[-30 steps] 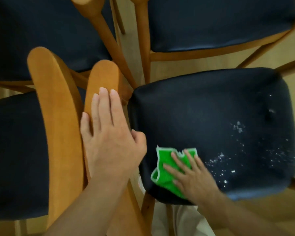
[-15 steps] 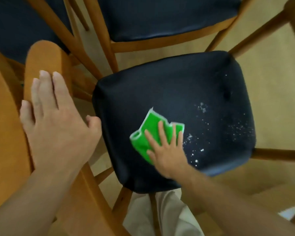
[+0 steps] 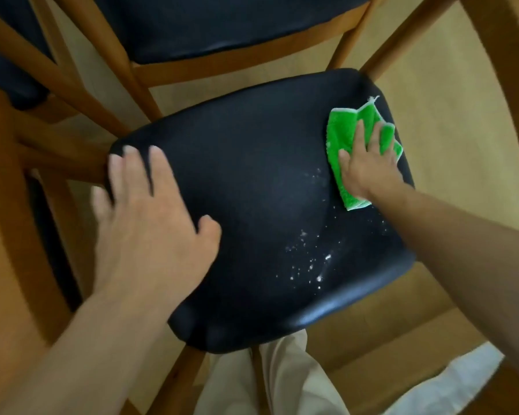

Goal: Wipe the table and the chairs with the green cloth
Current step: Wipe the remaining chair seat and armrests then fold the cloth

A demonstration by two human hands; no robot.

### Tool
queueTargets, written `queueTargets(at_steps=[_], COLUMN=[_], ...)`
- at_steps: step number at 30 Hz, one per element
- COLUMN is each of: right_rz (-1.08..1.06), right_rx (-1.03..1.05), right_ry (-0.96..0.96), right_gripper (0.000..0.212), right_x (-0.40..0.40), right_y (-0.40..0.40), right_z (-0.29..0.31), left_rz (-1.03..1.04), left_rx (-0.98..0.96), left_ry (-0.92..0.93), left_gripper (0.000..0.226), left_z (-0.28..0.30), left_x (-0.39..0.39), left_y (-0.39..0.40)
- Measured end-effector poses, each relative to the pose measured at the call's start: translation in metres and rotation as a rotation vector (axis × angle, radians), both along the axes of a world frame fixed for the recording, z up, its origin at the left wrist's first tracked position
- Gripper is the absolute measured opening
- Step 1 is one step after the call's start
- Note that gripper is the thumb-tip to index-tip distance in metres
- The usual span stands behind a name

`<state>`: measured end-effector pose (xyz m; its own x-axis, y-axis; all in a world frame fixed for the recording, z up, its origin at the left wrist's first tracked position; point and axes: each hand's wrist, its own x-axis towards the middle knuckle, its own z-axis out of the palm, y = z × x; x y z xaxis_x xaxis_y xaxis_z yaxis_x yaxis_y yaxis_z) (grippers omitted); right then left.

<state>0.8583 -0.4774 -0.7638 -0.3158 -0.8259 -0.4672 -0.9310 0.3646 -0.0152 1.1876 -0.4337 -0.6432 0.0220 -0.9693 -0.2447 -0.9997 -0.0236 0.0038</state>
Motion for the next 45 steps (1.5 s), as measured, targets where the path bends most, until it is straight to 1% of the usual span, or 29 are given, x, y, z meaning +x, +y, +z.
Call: queueTargets(at_steps=[2, 3, 5, 7, 9, 11, 12, 14, 16, 17, 19, 22, 24, 25, 26, 28, 32, 34, 37, 38, 40, 42, 45], right_rz=[-0.024, 0.015, 0.139, 0.261, 0.345, 0.387, 0.375, 0.399, 0.452, 0.423, 0.277, 0.000, -0.089, -0.098, -0.079, 0.036, 0.384, 0.485, 0.596, 0.571, 0.415, 0.214, -0.065], right_rx=[-0.030, -0.019, 0.002, 0.015, 0.031, 0.104, 0.116, 0.059, -0.023, -0.068, -0.122, -0.130, -0.157, -0.162, -0.149, -0.093, 0.083, 0.114, -0.028, -0.076, -0.183, -0.211, -0.237], right_ry=[-0.057, -0.053, -0.063, -0.102, -0.126, -0.170, -0.207, -0.256, -0.224, -0.191, -0.102, -0.046, -0.016, -0.009, -0.005, -0.026, -0.126, -0.178, -0.250, -0.236, -0.137, -0.051, -0.031], right_gripper=[0.069, 0.069, 0.070, 0.071, 0.069, 0.066, 0.065, 0.065, 0.064, 0.064, 0.064, 0.065, 0.064, 0.065, 0.066, 0.067, 0.075, 0.073, 0.065, 0.064, 0.062, 0.063, 0.062], right_x=[0.021, 0.039, 0.084, 0.126, 0.154, 0.166, 0.163, 0.143, 0.114, 0.096, 0.058, 0.024, 0.031, 0.042, 0.056, 0.087, 0.131, 0.120, 0.081, 0.069, 0.044, 0.022, 0.001], right_y=[0.013, 0.031, 0.086, 0.139, 0.175, 0.191, 0.191, 0.175, 0.144, 0.120, 0.065, -0.009, -0.022, -0.016, 0.000, 0.052, 0.167, 0.178, 0.142, 0.118, 0.058, -0.006, -0.080], right_z=[0.002, 0.000, 0.001, 0.014, 0.022, 0.028, 0.028, 0.022, 0.016, 0.013, 0.000, -0.007, -0.008, -0.006, -0.004, 0.004, 0.016, 0.015, 0.007, 0.006, 0.001, -0.004, -0.011], left_rz=[0.097, 0.191, 0.448, 0.652, 0.722, 0.772, 0.788, 0.806, 0.809, 0.805, 0.801, 0.817, 0.822, 0.829, 0.836, 0.839, 0.843, 0.841, 0.860, 0.854, 0.850, 0.860, 0.862], left_rx=[0.270, 0.398, 0.539, 0.598, 0.633, 0.637, 0.633, 0.640, 0.671, 0.687, 0.728, 0.759, 0.776, 0.781, 0.783, 0.787, 0.812, 0.823, 0.838, 0.843, 0.854, 0.857, 0.858], left_ry=[0.182, 0.254, 0.388, 0.467, 0.445, 0.389, 0.361, 0.328, 0.321, 0.316, 0.303, 0.304, 0.304, 0.310, 0.319, 0.335, 0.352, 0.342, 0.359, 0.363, 0.360, 0.356, 0.350], left_gripper=[0.099, 0.099, 0.105, 0.116, 0.131, 0.144, 0.148, 0.151, 0.151, 0.151, 0.152, 0.156, 0.157, 0.158, 0.158, 0.157, 0.159, 0.160, 0.159, 0.157, 0.152, 0.151, 0.155], left_z=[-0.018, -0.027, -0.048, -0.064, -0.074, -0.082, -0.085, -0.088, -0.086, -0.086, -0.086, -0.085, -0.084, -0.083, -0.082, -0.080, -0.079, -0.082, -0.081, -0.081, -0.081, -0.080, -0.079], left_x=[-0.024, -0.034, -0.042, -0.047, -0.058, -0.068, -0.072, -0.075, -0.074, -0.073, -0.074, -0.077, -0.078, -0.079, -0.079, -0.080, -0.080, -0.080, -0.079, -0.079, -0.079, -0.080, -0.082], left_y=[-0.004, -0.009, -0.024, -0.036, -0.040, -0.043, -0.045, -0.048, -0.050, -0.051, -0.052, -0.054, -0.055, -0.056, -0.056, -0.057, -0.059, -0.060, -0.062, -0.062, -0.063, -0.064, -0.065])
